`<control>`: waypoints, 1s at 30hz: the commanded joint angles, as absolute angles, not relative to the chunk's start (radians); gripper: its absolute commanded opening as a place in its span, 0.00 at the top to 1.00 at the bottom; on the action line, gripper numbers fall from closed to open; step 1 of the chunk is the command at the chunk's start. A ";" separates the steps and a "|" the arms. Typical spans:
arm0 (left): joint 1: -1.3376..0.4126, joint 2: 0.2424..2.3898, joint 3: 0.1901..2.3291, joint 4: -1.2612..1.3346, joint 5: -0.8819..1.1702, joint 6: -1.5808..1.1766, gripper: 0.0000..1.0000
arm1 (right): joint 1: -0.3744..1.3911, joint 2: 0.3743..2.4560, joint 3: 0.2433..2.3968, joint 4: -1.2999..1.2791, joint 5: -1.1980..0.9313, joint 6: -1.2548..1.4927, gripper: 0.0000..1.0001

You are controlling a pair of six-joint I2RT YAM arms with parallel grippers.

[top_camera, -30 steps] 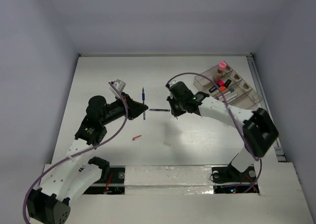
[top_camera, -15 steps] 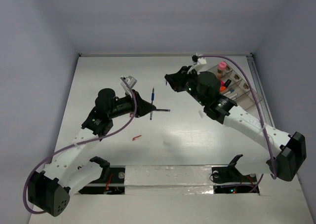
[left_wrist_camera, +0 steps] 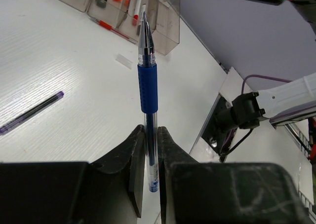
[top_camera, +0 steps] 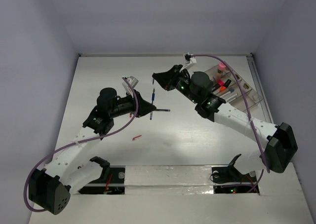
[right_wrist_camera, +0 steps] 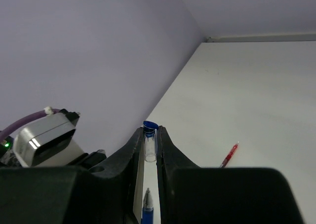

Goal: Sort the stationery into containers
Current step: Close the pen cap on the pen.

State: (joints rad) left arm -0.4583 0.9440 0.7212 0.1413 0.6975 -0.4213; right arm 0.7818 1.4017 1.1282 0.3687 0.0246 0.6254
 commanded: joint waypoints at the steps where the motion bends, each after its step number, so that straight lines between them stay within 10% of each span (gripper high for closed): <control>1: -0.460 0.926 0.768 0.123 0.644 -0.391 1.00 | 0.808 1.388 1.123 0.476 0.008 0.621 1.00; 30: -0.431 0.888 0.767 0.092 0.548 -0.379 1.00 | 0.836 1.405 1.144 0.420 0.034 0.569 1.00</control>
